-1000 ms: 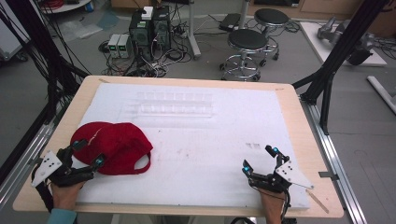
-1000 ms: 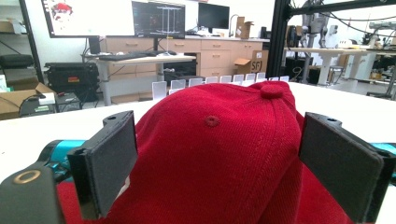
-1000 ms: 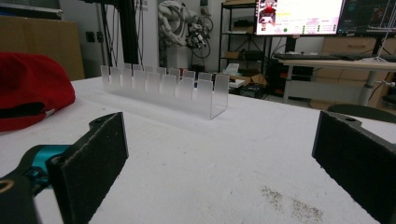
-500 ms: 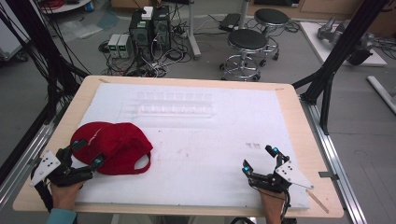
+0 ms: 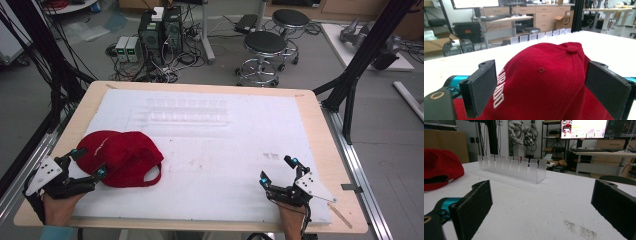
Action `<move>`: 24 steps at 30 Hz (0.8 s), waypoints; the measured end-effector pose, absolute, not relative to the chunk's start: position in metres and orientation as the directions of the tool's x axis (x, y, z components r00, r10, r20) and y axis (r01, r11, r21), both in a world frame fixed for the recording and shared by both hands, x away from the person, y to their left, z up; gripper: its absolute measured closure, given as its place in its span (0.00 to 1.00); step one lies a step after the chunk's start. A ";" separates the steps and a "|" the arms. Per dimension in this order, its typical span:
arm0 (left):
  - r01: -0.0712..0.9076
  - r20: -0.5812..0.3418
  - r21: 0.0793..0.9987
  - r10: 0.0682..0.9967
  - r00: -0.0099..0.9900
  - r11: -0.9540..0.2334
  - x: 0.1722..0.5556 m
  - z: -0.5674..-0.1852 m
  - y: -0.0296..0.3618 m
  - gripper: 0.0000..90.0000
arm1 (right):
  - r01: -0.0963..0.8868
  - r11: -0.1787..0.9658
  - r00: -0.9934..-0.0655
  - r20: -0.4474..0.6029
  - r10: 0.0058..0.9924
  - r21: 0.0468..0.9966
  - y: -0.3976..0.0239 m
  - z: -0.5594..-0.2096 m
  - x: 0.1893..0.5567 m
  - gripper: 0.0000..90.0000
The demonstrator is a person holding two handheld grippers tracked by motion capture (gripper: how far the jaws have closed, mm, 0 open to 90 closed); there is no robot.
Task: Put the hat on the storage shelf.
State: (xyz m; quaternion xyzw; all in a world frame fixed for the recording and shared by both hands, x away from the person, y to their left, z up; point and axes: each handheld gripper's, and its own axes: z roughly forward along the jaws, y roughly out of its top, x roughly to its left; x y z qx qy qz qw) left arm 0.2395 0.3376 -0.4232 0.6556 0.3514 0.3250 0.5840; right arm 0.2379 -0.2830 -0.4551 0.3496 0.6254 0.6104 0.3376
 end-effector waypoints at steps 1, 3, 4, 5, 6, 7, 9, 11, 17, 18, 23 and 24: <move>0.096 0.012 0.992 0.834 0.551 -0.077 0.240 -0.420 0.338 0.12 | 0.025 0.010 -0.528 0.005 0.850 1.000 -0.283 -0.455 0.238 0.03; 0.122 0.022 0.986 0.815 0.579 -0.113 0.240 -0.415 0.339 0.12 | 0.024 0.010 -0.527 0.005 0.850 1.000 -0.283 -0.455 0.238 0.03; 0.128 0.033 0.983 0.805 0.592 -0.135 0.240 -0.413 0.339 0.12 | 0.025 0.011 -0.528 0.004 0.849 1.000 -0.283 -0.455 0.238 0.03; 0.133 0.047 0.979 0.798 0.601 -0.158 0.240 -0.411 0.339 0.12 | 0.025 0.010 -0.528 0.005 0.849 1.000 -0.283 -0.455 0.238 0.03; 0.138 0.058 0.974 0.792 0.608 -0.178 0.240 -0.409 0.340 0.12 | 0.025 0.011 -0.528 0.004 0.850 1.000 -0.283 -0.455 0.238 0.03; 0.147 0.061 0.971 0.787 0.613 -0.190 0.240 -0.408 0.341 0.12 | 0.023 0.011 -0.527 0.003 0.850 1.000 -0.283 -0.455 0.238 0.03; 0.156 0.065 0.966 0.777 0.626 -0.207 0.240 -0.407 0.343 0.12 | 0.019 0.013 -0.527 -0.001 0.850 1.000 -0.283 -0.455 0.238 0.03; 0.165 0.068 0.961 0.768 0.637 -0.221 0.240 -0.408 0.345 0.12 | 0.019 0.013 -0.526 -0.001 0.851 1.000 -0.283 -0.455 0.238 0.03; 0.208 0.086 0.933 0.741 0.666 -0.295 0.242 -0.416 0.341 0.13 | 0.020 0.015 -0.525 -0.002 0.851 1.000 -0.283 -0.455 0.238 0.03; 0.218 0.090 0.926 0.740 0.666 -0.309 0.243 -0.417 0.340 0.13 | 0.018 0.015 -0.524 -0.003 0.851 1.000 -0.283 -0.455 0.238 0.03; 0.272 0.107 0.892 0.753 0.649 -0.361 0.245 -0.428 0.341 0.17 | 0.020 0.015 -0.524 -0.002 0.851 1.000 -0.283 -0.455 0.238 0.03; 0.281 0.100 0.890 0.756 0.647 -0.359 0.246 -0.430 0.342 0.23 | 0.019 0.013 -0.524 -0.001 0.852 1.000 -0.283 -0.455 0.238 0.03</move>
